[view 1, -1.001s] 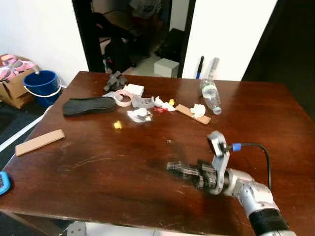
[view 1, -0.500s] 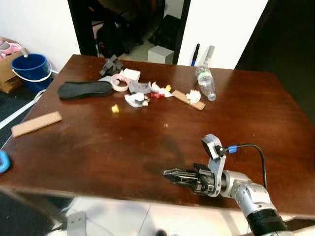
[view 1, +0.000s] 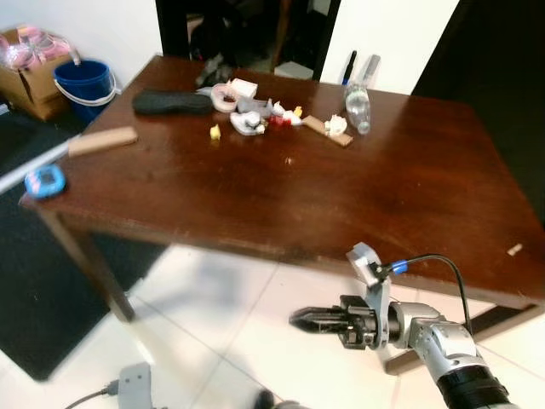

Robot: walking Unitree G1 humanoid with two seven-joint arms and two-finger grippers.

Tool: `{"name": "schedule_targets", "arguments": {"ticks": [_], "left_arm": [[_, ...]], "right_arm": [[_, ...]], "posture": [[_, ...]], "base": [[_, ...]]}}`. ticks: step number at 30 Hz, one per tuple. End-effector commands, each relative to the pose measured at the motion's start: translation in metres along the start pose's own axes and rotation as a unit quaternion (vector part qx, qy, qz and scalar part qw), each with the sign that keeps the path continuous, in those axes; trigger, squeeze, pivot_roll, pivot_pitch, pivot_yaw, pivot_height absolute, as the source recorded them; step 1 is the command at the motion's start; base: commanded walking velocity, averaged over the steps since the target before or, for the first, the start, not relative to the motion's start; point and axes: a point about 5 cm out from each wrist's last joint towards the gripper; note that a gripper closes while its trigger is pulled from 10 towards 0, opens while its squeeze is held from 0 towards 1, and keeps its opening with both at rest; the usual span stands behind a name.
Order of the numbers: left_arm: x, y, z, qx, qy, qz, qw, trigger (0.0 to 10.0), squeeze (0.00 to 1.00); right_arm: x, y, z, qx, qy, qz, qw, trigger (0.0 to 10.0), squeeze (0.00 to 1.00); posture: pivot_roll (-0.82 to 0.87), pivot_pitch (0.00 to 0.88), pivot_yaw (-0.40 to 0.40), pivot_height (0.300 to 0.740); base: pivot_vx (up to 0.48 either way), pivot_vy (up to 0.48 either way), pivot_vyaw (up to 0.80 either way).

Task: Picking trash to rubbish bin

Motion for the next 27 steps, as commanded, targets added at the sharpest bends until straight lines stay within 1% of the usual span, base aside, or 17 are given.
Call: {"name": "schedule_targets", "arguments": {"ticks": [1, 6, 7, 9, 10, 11, 12, 15, 16, 18, 19, 20, 23, 24, 25, 26, 27], "left_arm": [[0.009, -0.055, 0.012, -0.087, -0.103, -0.018, 0.991, 10.0, 0.0], [0.009, -0.055, 0.011, -0.086, -0.102, -0.018, 0.991, 10.0, 0.0], [0.008, -0.055, 0.011, -0.086, -0.102, -0.017, 0.991, 10.0, 0.0], [0.008, -0.055, 0.012, -0.087, -0.102, -0.016, 0.991, 10.0, 0.0], [0.008, -0.055, 0.012, -0.087, -0.102, -0.016, 0.991, 10.0, 0.0], [0.008, -0.055, 0.012, -0.087, -0.102, -0.015, 0.991, 10.0, 0.0], [0.008, -0.055, 0.012, -0.087, -0.102, -0.015, 0.991, 10.0, 0.0], [0.01, -0.055, 0.011, -0.088, -0.099, -0.018, 0.991, 10.0, 0.0], [0.01, -0.055, 0.011, -0.088, -0.099, -0.018, 0.991, 10.0, 0.0], [0.011, -0.054, 0.011, -0.086, -0.096, -0.02, 0.991, 10.0, 0.0], [0.011, -0.054, 0.011, -0.086, -0.096, -0.02, 0.991, 10.0, 0.0], [0.011, -0.054, 0.011, -0.085, -0.096, -0.021, 0.992, 10.0, 0.0], [0.01, -0.051, 0.01, -0.077, -0.088, -0.045, 0.992, 10.0, 0.0], [0.01, -0.051, 0.01, -0.077, -0.088, -0.045, 0.992, 10.0, 0.0], [0.01, -0.05, 0.01, -0.074, -0.085, -0.056, 0.992, 10.0, 0.0], [0.01, -0.05, 0.01, -0.074, -0.085, -0.056, 0.992, 10.0, 0.0], [0.009, -0.049, 0.009, -0.072, -0.081, -0.076, 0.991, 10.0, 0.0]], "right_arm": [[0.005, -0.01, 0.006, -0.031, -0.034, -0.003, 0.999, 10.0, 0.0], [0.019, -0.025, 0.012, -0.079, -0.106, -0.011, 0.991, 10.0, 0.0], [0.039, -0.037, 0.02, -0.114, -0.221, -0.011, 0.969, 10.0, 0.0], [0.065, -0.055, 0.041, -0.15, -0.41, -0.019, 0.899, 10.0, 0.0], [0.065, -0.055, 0.041, -0.15, -0.41, -0.019, 0.899, 10.0, 0.0], [0.069, -0.059, 0.046, -0.157, -0.448, -0.02, 0.88, 10.0, 0.0], [0.069, -0.059, 0.046, -0.157, -0.448, -0.02, 0.88, 10.0, 0.0], [0.076, -0.075, 0.057, -0.147, -0.534, -0.034, 0.832, 10.0, 0.0], [0.076, -0.075, 0.057, -0.147, -0.534, -0.034, 0.832, 10.0, 0.0], [0.079, -0.085, 0.062, -0.108, -0.584, -0.05, 0.803, 10.0, 0.0], [0.079, -0.085, 0.062, -0.108, -0.584, -0.05, 0.803, 10.0, 0.0], [0.079, -0.089, 0.064, -0.082, -0.605, -0.061, 0.79, 10.0, 0.0], [0.077, -0.121, 0.07, -0.034, -0.672, -0.112, 0.731, 10.0, 0.0], [0.077, -0.121, 0.07, -0.034, -0.672, -0.112, 0.731, 10.0, 0.0], [0.075, -0.13, 0.07, -0.029, -0.685, -0.129, 0.716, 10.0, 0.0], [0.075, -0.13, 0.07, -0.029, -0.685, -0.129, 0.716, 10.0, 0.0], [0.073, -0.14, 0.068, -0.024, -0.697, -0.15, 0.701, 10.0, 0.0]], "posture": [[0.1, 0.105, -0.083, 0.74], [0.09, 0.106, -0.084, 0.74], [0.09, 0.108, -0.084, 0.74], [0.09, 0.111, -0.085, 0.74], [0.09, 0.111, -0.085, 0.74], [0.09, 0.111, -0.085, 0.74], [0.09, 0.111, -0.085, 0.74], [0.1, 0.114, -0.088, 0.74], [0.1, 0.114, -0.088, 0.74], [0.1, 0.112, -0.09, 0.74], [0.1, 0.112, -0.09, 0.74], [0.1, 0.112, -0.09, 0.74], [0.1, 0.104, -0.09, 0.74], [0.1, 0.104, -0.09, 0.74], [0.1, 0.104, -0.09, 0.74], [0.1, 0.104, -0.09, 0.74], [0.09, 0.1, -0.09, 0.74]], "base": [[0.0, 0.0, 0.0], [0.0, 0.0, 0.0], [0.0, 0.0, 0.0], [0.0, 0.0, 0.0], [0.0, 0.0, 0.0], [0.0, 0.0, 0.0], [0.0, 0.0, 0.0], [0.0, 0.0, 0.0], [0.0, 0.0, 0.0], [0.0, 0.0, 0.0], [0.0, 0.0, 0.0], [0.0, 0.0, 0.0], [0.0, 0.0, 0.0], [0.0, 0.0, 0.0], [0.0, 0.0, 0.0], [0.0, 0.0, 0.0], [0.0, 0.0, 0.0]]}}
Point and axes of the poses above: a point about 5 cm out from each wrist's last joint towards the gripper, its own z axis pointing back from the gripper into the wrist, its own y axis along the axis of the wrist's last joint, x = y × z, and after that the axes turned 15 degrees about -z, right-handed
